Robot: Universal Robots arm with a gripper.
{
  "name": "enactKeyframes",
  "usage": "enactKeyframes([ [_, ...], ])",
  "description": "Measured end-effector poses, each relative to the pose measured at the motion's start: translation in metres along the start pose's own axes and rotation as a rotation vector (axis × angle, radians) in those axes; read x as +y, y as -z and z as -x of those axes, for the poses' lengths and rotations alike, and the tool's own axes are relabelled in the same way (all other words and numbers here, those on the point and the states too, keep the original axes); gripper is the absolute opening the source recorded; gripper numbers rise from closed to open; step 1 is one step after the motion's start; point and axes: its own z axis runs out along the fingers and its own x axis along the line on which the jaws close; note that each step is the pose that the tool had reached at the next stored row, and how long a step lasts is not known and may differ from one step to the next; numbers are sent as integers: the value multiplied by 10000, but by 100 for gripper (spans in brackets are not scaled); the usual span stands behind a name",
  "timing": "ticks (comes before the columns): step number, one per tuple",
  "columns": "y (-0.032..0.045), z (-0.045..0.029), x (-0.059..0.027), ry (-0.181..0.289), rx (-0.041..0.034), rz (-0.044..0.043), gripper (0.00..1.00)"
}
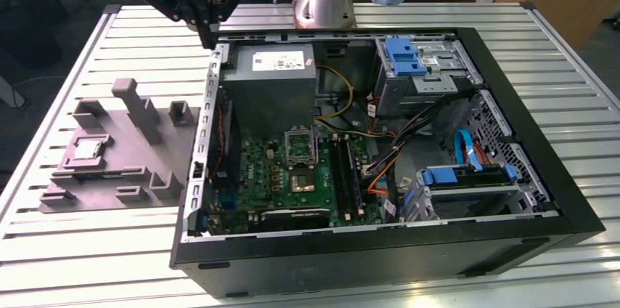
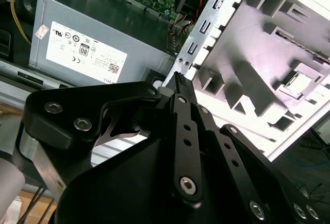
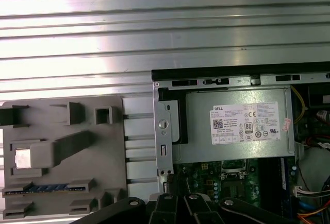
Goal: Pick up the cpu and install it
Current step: 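Reach for the cpu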
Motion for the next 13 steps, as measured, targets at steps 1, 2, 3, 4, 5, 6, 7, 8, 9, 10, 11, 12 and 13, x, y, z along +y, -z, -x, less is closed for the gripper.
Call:
enactKeyframes([
  [1, 0, -2, 0, 0, 0, 0, 11],
  [2, 0, -4, 0, 0, 1, -1, 11],
  [3, 0, -6, -1, 0, 0, 0, 11],
  [4, 0, -8, -1, 0, 0, 0, 11],
  [5, 0, -10, -1, 0, 0, 0, 11],
  [6, 0, -12, -1, 0, 0, 0, 11],
  [7, 0, -14, -1, 0, 0, 0, 11],
  [8, 1, -17, -1, 0, 1, 0, 11],
  [9, 0, -19, -1, 0, 0, 0, 11],
  [10, 1, -21, -2, 0, 0, 0, 11],
  [11, 1, -23, -2, 0, 0, 0, 11],
  [12, 1, -26, -2, 0, 0, 0, 11],
  [13, 1, -28, -2, 0, 0, 0, 11],
])
